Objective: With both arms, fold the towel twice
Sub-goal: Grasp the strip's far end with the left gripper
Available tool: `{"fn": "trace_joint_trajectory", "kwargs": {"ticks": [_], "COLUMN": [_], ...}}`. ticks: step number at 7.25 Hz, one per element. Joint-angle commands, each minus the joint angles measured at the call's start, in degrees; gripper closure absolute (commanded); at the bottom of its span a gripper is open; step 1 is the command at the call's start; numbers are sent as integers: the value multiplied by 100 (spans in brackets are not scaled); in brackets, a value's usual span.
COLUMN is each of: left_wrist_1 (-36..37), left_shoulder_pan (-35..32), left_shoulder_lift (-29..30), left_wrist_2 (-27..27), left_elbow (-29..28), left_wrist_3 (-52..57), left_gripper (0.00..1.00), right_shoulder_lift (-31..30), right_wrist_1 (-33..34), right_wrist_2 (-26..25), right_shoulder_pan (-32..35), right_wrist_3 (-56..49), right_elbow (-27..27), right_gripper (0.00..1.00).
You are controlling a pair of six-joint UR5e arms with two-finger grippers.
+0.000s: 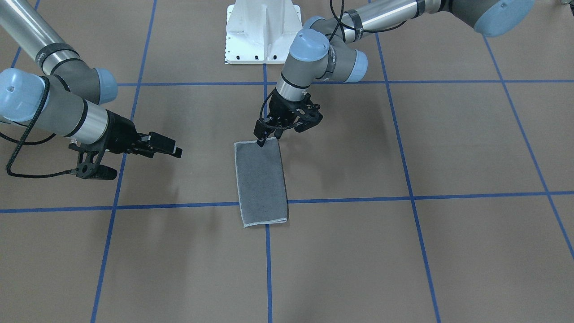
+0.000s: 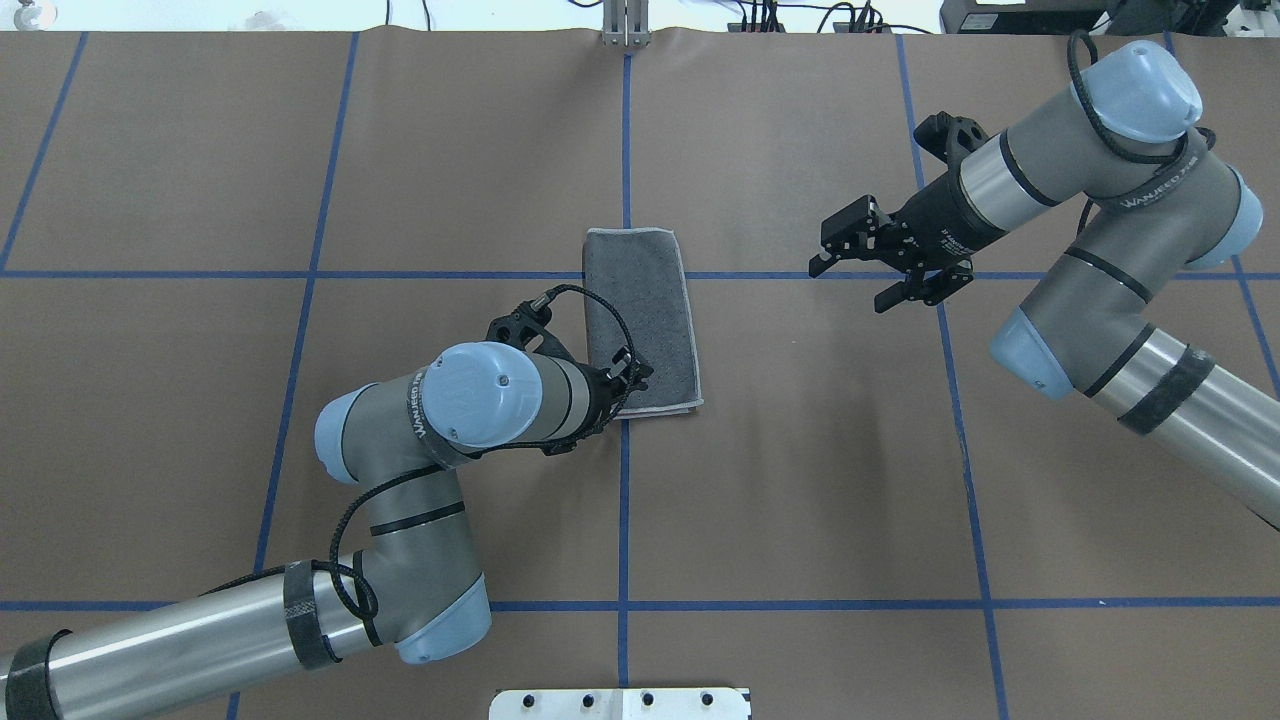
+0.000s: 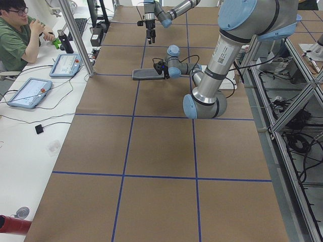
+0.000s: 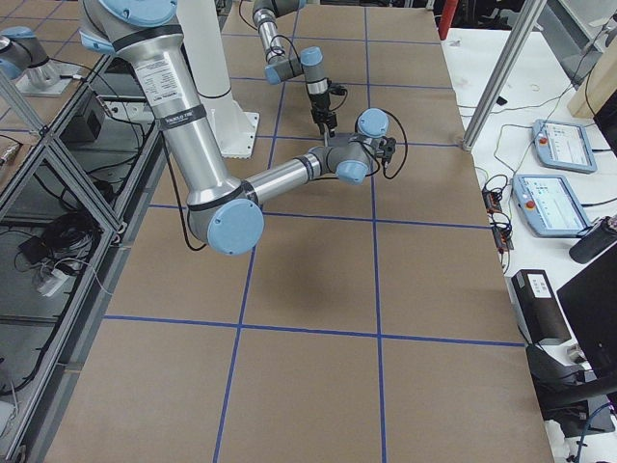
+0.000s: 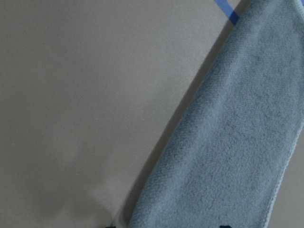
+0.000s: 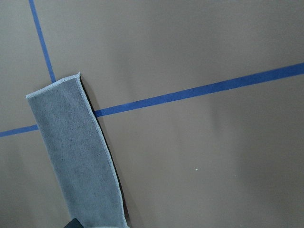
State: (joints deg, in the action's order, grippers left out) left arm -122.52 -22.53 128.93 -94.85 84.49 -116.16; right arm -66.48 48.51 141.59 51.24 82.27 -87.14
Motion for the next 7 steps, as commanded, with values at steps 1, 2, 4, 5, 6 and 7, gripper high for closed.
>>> {"fn": "trace_joint_trajectory", "kwargs": {"ticks": [1, 2, 4, 5, 6, 7], "left_wrist_1": [0, 0, 0, 0, 9, 9], "left_shoulder_pan": [3, 3, -15, -6, -15, -15], "left_shoulder_lift": [1, 9, 18, 18, 18, 18], "left_wrist_2": [-7, -7, -7, -7, -7, 2], "left_elbow": [-20, -20, -20, -20, -20, -3], "left_wrist_3": [23, 32, 41, 41, 41, 41], "left_gripper": [33, 35, 45, 60, 71, 86], "right_shoulder_lift": [4, 4, -5, -5, -5, -5], "right_wrist_1": [0, 0, 0, 0, 0, 0], "right_wrist_2": [0, 0, 0, 0, 0, 0], "right_shoulder_pan": [0, 0, 0, 0, 0, 0], "right_wrist_3": [0, 0, -43, -44, -44, -44], "right_elbow": [4, 4, 4, 4, 4, 4], "right_gripper": [0, 0, 0, 0, 0, 0]}}
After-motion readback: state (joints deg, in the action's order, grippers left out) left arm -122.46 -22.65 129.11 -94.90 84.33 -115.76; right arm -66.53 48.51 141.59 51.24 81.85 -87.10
